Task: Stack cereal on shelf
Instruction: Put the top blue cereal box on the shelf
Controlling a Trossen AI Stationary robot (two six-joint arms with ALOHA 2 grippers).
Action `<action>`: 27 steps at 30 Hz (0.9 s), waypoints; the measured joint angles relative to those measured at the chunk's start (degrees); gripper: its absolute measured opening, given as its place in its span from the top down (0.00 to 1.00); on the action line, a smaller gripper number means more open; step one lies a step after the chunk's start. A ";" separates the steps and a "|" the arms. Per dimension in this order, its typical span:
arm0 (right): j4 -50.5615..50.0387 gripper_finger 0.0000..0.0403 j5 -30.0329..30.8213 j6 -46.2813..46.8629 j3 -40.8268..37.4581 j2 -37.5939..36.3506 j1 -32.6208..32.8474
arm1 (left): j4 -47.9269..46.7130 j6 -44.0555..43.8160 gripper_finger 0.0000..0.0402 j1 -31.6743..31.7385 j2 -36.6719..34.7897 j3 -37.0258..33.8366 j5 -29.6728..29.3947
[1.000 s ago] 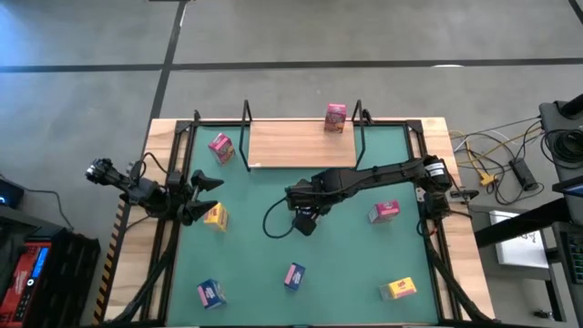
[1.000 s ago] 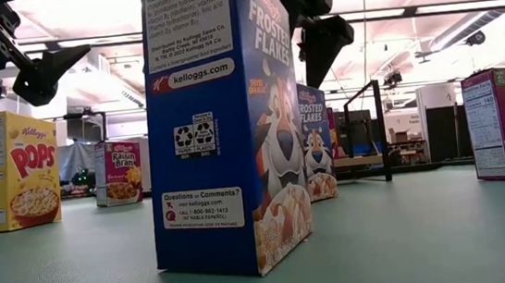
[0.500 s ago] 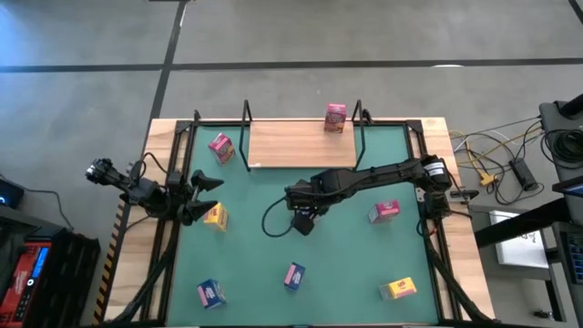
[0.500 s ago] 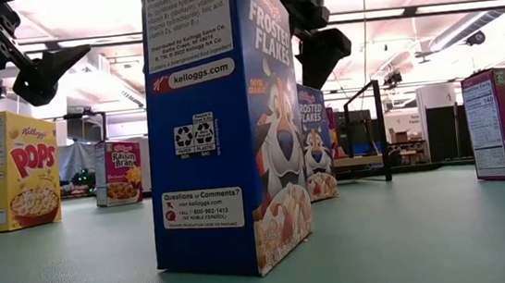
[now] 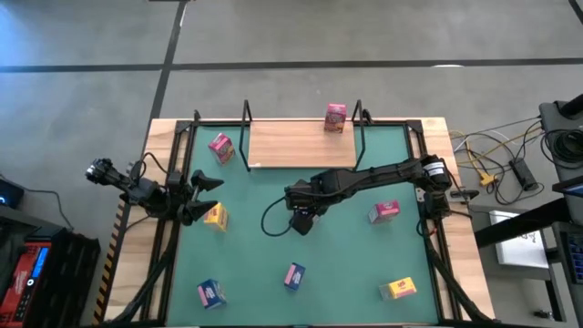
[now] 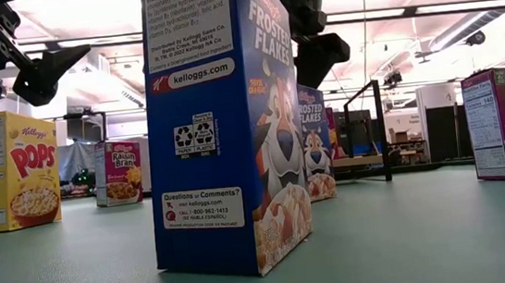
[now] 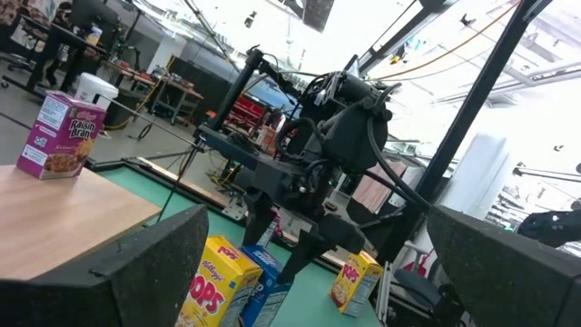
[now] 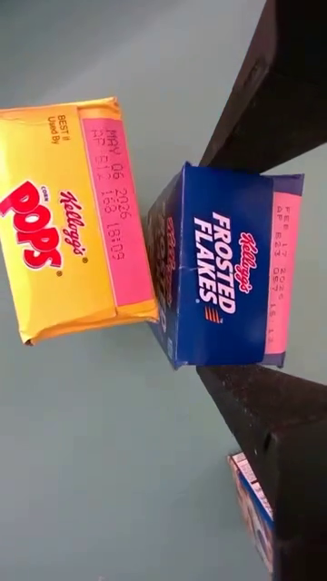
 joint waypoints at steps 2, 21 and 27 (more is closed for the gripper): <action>-0.05 0.27 0.05 0.61 0.00 0.00 0.00 | 0.00 0.00 0.01 0.02 0.00 -0.02 0.01; -15.03 0.28 0.14 10.13 3.26 -2.01 -4.37 | 0.00 0.00 0.01 0.02 0.00 0.00 0.01; -17.92 0.28 0.23 10.33 3.28 -4.41 -9.57 | 0.00 0.00 0.01 0.02 0.00 -0.01 -0.01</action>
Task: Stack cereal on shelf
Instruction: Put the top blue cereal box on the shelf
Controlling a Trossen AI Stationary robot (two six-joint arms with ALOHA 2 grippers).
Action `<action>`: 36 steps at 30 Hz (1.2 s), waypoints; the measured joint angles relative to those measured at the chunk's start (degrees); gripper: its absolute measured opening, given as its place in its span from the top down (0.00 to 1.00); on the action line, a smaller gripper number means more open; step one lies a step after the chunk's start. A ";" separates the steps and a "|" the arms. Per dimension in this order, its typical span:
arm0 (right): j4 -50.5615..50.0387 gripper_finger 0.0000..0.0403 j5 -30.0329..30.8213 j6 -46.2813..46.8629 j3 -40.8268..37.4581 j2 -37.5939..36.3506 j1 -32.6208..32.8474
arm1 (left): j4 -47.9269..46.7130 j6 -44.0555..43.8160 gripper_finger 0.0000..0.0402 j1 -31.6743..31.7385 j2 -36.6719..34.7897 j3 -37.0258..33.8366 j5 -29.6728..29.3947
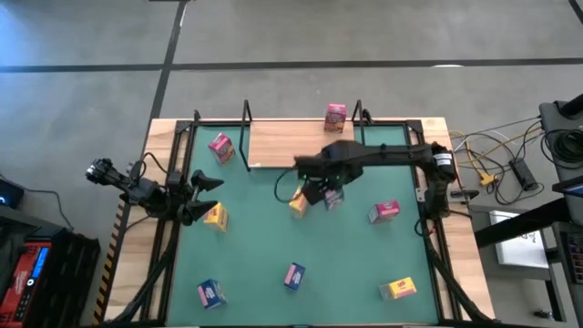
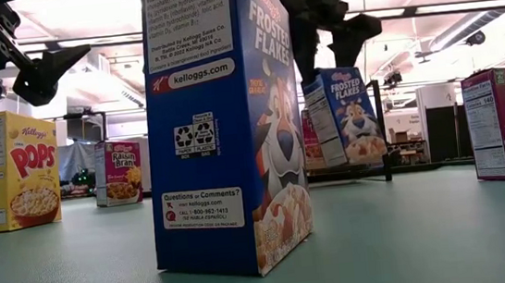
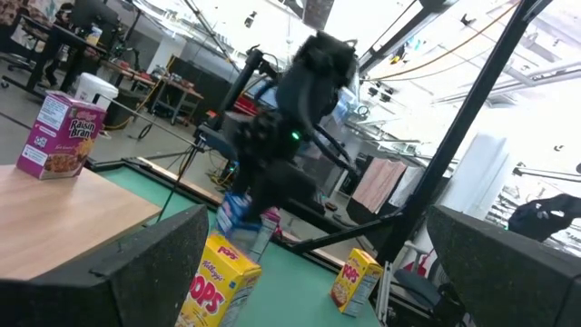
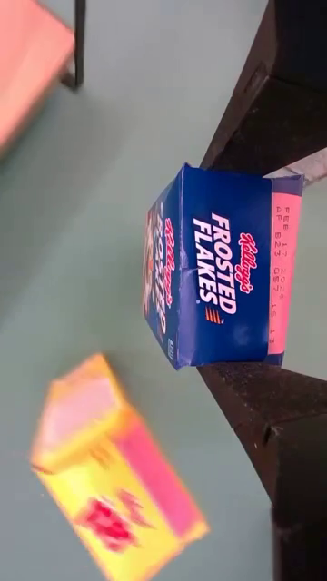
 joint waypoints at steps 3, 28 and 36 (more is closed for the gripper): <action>0.07 0.28 0.83 0.02 0.02 -1.15 -3.15 | 0.00 0.00 0.01 0.00 0.02 -0.01 0.00; 18.09 0.27 9.37 -3.70 0.04 -1.04 -15.68 | 0.00 0.00 0.01 -0.02 0.00 0.01 0.00; 23.04 0.27 15.82 -5.87 0.04 -1.04 -16.17 | 0.00 0.00 0.01 -0.02 0.00 0.01 0.00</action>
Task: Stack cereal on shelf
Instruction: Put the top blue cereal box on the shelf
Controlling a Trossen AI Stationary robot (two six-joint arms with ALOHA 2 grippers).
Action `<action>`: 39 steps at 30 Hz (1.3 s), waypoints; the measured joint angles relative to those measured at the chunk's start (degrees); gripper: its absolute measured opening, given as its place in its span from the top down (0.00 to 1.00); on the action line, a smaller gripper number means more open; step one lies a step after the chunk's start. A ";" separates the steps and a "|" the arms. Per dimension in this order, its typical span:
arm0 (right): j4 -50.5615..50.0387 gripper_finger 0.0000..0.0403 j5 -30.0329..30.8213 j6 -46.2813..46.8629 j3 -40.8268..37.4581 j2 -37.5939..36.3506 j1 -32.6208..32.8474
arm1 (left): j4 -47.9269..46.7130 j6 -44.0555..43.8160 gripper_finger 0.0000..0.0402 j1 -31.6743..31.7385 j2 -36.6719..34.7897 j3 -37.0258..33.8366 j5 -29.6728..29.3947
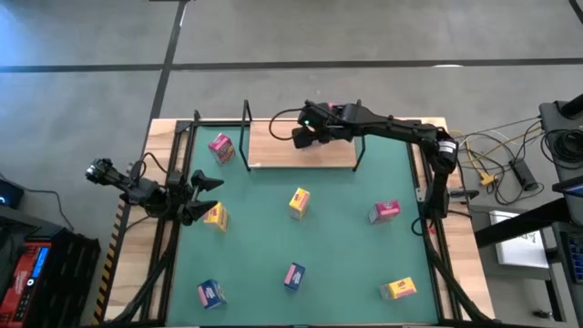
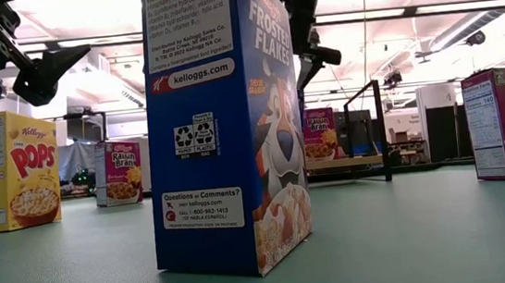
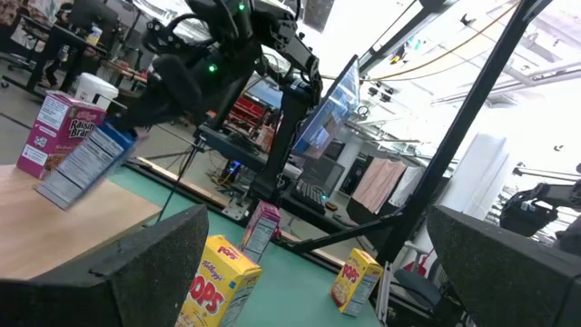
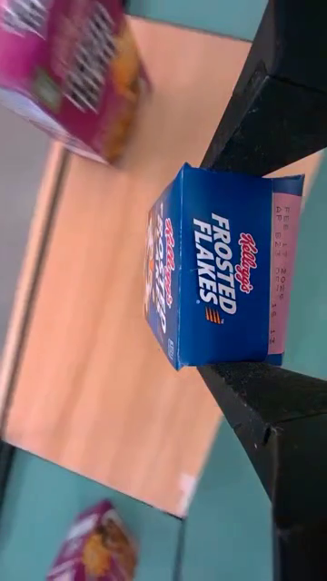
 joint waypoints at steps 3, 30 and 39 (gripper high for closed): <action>0.47 0.27 1.50 -1.99 -0.19 0.00 -0.94 | 0.00 0.00 0.01 0.02 0.00 0.00 0.02; 10.57 0.27 0.37 -4.71 0.20 5.20 -6.39 | 0.00 0.00 0.01 0.00 0.01 -0.01 0.00; 11.57 0.27 0.11 -4.71 0.20 5.31 -6.13 | 0.00 0.00 0.01 0.02 0.00 0.00 0.00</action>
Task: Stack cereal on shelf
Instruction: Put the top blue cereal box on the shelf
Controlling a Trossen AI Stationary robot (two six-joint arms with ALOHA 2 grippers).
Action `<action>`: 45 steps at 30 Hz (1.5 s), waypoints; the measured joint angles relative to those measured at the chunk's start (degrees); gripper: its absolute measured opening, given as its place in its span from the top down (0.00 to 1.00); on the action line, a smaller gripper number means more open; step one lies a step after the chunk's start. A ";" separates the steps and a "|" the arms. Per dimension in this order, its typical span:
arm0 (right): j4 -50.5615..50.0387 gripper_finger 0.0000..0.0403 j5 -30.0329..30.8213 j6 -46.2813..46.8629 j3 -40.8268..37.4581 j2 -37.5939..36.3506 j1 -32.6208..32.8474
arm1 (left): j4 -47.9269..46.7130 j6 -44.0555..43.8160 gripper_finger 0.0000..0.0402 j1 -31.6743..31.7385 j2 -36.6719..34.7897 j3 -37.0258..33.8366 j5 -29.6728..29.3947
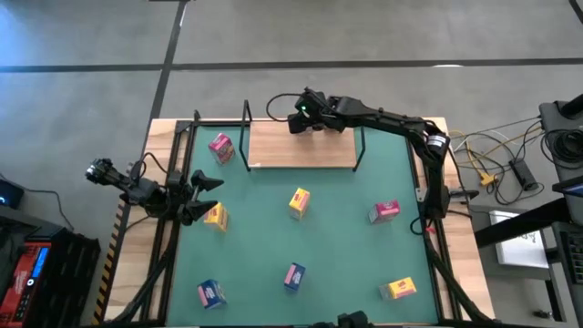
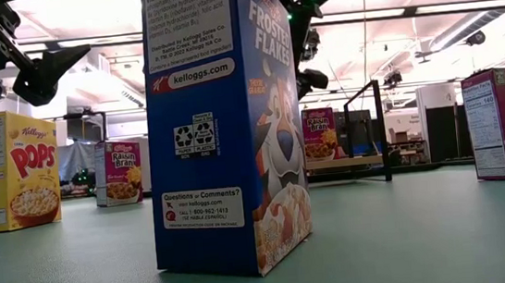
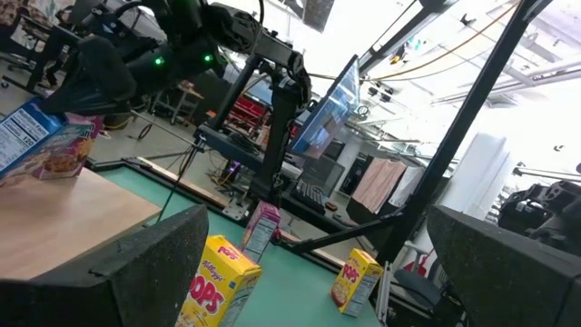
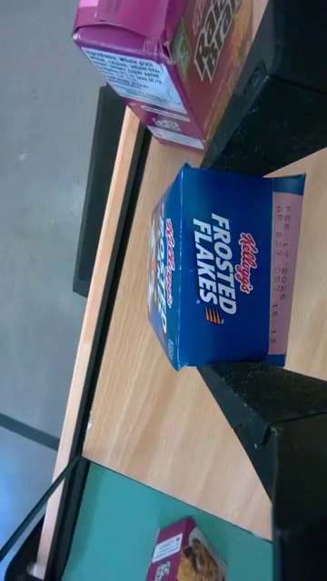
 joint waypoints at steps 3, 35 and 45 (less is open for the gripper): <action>-0.02 0.27 0.40 -0.02 0.00 0.28 -0.12 | 0.00 0.00 0.01 -0.02 0.01 0.00 0.01; -5.66 0.27 -3.03 0.45 1.88 0.70 -0.52 | 0.00 -0.01 0.01 0.00 0.01 0.00 0.01; -14.72 0.27 -6.50 4.14 5.40 0.70 -0.37 | 0.00 0.00 0.01 0.00 0.00 0.00 0.00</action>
